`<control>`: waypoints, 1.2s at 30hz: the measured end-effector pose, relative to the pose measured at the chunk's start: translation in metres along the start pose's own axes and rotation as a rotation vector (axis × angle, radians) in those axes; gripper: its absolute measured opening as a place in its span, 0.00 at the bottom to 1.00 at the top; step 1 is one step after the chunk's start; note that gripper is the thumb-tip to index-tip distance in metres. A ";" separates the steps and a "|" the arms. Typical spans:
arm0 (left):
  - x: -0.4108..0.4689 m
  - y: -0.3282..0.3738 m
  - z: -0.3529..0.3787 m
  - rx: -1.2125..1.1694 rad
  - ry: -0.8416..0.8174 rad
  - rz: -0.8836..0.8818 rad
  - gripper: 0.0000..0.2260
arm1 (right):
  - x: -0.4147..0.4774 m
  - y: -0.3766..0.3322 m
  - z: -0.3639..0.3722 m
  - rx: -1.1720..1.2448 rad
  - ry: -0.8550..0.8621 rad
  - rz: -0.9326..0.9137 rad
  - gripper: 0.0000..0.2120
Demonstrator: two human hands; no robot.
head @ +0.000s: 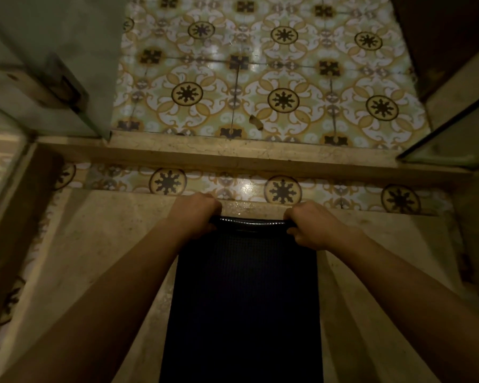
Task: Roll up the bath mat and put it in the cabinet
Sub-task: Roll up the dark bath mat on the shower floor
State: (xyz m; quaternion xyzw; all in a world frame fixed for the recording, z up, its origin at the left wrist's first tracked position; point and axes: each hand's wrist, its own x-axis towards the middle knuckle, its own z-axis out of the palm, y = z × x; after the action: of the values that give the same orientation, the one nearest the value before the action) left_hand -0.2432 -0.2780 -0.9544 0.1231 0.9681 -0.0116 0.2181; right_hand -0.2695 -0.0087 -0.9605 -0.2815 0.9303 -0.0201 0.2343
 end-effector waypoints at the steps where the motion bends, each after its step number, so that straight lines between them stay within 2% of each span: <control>1: -0.002 0.002 0.002 -0.001 -0.002 0.007 0.12 | 0.000 0.000 -0.002 -0.025 -0.004 -0.021 0.09; 9: 0.007 0.004 -0.007 -0.023 -0.093 0.027 0.11 | -0.006 -0.005 -0.008 -0.129 0.025 -0.059 0.10; 14: 0.012 0.002 -0.006 -0.058 -0.066 0.042 0.11 | -0.006 -0.004 -0.005 -0.193 0.080 -0.067 0.12; 22: 0.010 0.002 0.002 -0.170 0.145 0.061 0.10 | -0.002 0.001 0.005 -0.213 0.200 -0.066 0.13; 24: 0.008 0.002 0.010 -0.229 0.190 0.037 0.09 | -0.003 0.002 0.011 -0.107 0.229 -0.064 0.14; 26: 0.008 -0.003 0.015 -0.303 0.181 -0.010 0.09 | -0.003 0.006 0.011 0.042 0.258 -0.036 0.13; 30: 0.009 -0.011 0.017 -0.357 0.132 -0.008 0.10 | -0.002 0.012 0.013 0.073 0.275 -0.057 0.14; 36: -0.015 0.008 0.030 -0.258 0.322 0.059 0.11 | -0.013 -0.004 0.029 -0.001 0.347 -0.059 0.16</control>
State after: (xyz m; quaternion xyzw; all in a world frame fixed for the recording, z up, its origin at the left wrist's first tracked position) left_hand -0.2157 -0.2764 -0.9746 0.1226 0.9799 0.1387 0.0745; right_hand -0.2451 -0.0025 -0.9800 -0.3013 0.9481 -0.0746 0.0695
